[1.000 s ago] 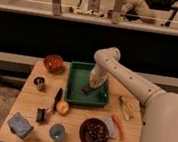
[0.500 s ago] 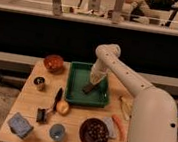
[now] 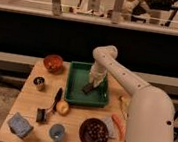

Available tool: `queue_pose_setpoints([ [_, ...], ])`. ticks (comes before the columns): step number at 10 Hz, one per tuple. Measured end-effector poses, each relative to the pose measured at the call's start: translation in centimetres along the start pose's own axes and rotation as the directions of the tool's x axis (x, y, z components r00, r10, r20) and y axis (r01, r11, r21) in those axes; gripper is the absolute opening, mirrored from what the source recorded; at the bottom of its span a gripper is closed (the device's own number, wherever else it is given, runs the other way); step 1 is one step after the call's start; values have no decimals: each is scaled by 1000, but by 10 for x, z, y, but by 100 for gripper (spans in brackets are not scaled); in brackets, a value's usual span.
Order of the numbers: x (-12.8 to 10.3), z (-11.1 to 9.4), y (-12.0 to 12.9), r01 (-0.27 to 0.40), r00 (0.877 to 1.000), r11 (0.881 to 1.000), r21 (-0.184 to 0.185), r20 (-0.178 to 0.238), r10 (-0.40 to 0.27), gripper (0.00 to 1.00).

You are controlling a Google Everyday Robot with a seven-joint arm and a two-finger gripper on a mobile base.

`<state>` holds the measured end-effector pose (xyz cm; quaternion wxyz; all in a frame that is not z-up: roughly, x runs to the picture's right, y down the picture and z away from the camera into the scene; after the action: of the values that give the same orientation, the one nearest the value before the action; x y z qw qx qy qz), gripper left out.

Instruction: Place eraser in plastic cup

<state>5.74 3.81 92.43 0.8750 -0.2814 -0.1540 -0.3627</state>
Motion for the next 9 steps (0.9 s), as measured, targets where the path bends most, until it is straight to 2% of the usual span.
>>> queue_pose_setpoints([
  [1,1,8,2,1,1000,1000,-10,-31,-1,80],
  [3,-2,19,-1,32,998,999,0,-51,-32,80],
  [5,-3,24,-2,77,996,997,16,-44,-76,80],
  [7,-7,33,-8,118,993,993,11,-24,-117,78],
  [9,-8,43,-7,136,991,991,-11,7,-136,61],
])
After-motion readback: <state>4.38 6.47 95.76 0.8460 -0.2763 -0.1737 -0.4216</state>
